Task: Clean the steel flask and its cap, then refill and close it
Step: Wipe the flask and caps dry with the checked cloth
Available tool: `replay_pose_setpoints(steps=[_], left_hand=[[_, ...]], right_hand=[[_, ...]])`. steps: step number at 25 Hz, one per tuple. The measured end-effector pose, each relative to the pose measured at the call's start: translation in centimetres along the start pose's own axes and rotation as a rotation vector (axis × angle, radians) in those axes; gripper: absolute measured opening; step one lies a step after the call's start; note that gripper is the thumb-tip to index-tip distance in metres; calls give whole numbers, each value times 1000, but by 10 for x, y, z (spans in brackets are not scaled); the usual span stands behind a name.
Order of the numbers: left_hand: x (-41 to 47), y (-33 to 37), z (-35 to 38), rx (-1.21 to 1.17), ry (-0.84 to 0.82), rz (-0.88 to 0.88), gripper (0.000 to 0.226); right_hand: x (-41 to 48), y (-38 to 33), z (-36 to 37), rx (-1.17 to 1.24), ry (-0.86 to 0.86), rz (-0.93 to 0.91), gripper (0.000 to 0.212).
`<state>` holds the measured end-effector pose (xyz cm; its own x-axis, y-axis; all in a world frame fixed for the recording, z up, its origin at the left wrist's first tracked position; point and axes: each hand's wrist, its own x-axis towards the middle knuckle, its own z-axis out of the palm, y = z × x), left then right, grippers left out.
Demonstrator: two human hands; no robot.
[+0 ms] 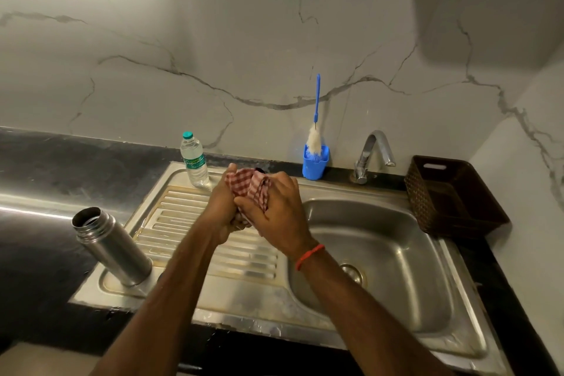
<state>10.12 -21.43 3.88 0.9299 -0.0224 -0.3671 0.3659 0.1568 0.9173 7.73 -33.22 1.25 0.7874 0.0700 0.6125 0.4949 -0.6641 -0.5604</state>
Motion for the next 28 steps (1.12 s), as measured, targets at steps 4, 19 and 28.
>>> replay_pose_setpoints(steps=[4, 19, 28], left_hand=[[1, -14, -10, 263, -153, 97, 82], [16, -21, -44, 59, -131, -299, 73], [12, -39, -54, -545, -378, -243, 62]], right_hand=[[3, 24, -7, -1, -46, -109, 39], [15, 1, -42, -206, -595, -175, 60], [8, 9, -36, 1035, -218, 670, 21]])
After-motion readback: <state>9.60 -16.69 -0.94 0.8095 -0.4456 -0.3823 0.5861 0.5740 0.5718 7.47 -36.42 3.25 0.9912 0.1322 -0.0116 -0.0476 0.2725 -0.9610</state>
